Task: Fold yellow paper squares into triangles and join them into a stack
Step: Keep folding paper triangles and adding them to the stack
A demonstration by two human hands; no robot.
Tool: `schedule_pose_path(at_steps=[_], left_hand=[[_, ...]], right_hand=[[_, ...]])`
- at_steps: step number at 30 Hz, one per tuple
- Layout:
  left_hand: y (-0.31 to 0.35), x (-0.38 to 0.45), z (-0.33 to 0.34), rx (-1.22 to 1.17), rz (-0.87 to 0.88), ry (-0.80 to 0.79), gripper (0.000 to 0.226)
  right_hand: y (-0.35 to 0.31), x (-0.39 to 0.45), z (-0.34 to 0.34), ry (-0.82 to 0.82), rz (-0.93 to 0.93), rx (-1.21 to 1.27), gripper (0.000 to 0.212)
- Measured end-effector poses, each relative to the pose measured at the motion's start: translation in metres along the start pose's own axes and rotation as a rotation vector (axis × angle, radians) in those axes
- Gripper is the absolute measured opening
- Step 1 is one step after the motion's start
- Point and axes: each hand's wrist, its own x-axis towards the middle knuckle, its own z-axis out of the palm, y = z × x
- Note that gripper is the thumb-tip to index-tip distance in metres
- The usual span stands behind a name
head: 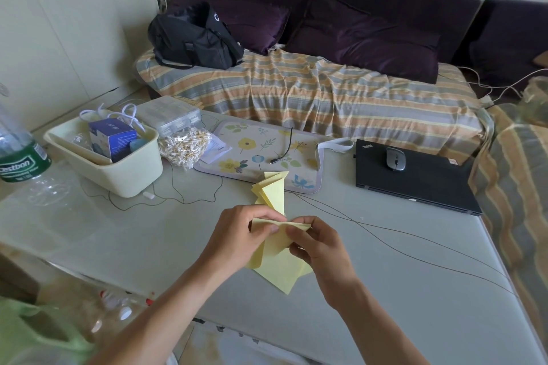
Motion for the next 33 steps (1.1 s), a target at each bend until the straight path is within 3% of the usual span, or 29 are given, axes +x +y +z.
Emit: schedule_pose_path(at_steps=[15,33], left_hand=[[-0.004,0.002,-0.001,-0.058,-0.039,0.008,0.025],[-0.011,0.004,0.001,-0.168,-0.11,-0.019,0.017]], right_hand=[[-0.003,0.0,0.001,-0.002,0.02,0.037,0.017],[-0.001,0.002,-0.002,0.05,0.029,0.029,0.029]])
